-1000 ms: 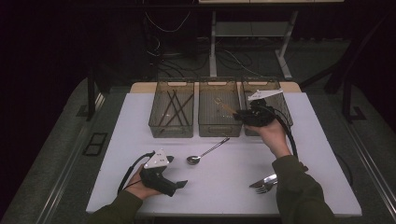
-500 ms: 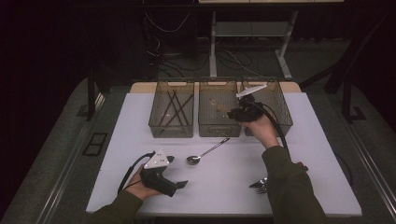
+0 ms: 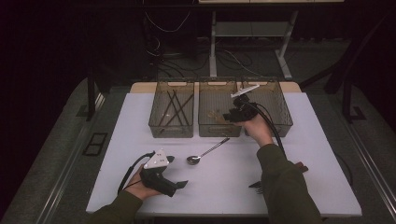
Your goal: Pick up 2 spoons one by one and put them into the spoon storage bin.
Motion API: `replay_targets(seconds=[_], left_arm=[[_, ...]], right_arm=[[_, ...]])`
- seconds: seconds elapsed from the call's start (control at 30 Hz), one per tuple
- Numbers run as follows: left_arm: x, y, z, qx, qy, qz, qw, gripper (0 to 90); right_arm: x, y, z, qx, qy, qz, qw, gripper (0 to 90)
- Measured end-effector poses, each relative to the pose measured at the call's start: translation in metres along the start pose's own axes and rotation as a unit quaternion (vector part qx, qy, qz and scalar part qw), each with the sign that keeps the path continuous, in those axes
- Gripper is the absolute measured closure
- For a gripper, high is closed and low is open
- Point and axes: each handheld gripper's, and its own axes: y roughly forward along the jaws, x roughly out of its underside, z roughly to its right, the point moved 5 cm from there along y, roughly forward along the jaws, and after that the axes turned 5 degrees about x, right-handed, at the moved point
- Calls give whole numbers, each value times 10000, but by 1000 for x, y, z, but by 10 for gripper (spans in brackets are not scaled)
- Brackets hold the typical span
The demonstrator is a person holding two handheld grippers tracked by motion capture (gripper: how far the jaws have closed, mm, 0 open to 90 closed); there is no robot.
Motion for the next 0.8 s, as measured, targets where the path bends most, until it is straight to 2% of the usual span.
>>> replay_targets(seconds=[0.07, 0.13, 0.2, 0.27, 0.37, 0.53, 0.6, 0.8], left_arm=[[0, 0, 0, -11, 18, 0, 10000, 0], [0, 0, 0, -7, -11, 28, 10000, 0], [0, 0, 0, -13, -4, 10, 10000, 0], [0, 0, 0, -14, -2, 6, 10000, 0], [0, 0, 0, -17, -31, 9, 10000, 0], [0, 1, 0, -35, -51, 10, 10000, 0], [0, 1, 0, -44, -56, 5, 10000, 0], [1, 0, 0, -54, -41, -30, 10000, 0]], right_arm=[[-1, -3, 1, 6, 70, 102, 9999, 523], [-1, -8, 1, -108, 108, 175, 9997, 471], [-1, -13, 0, -67, 50, 233, 9997, 424], [-1, -19, -3, -144, 30, 261, 9996, 409], [1, -28, -7, -109, -32, 324, 9994, 382], [9, -45, -16, -230, -110, 634, 9977, 466], [14, -50, -21, -255, -157, 668, 9973, 555], [28, -57, -42, -585, -421, 651, 9953, 793]])
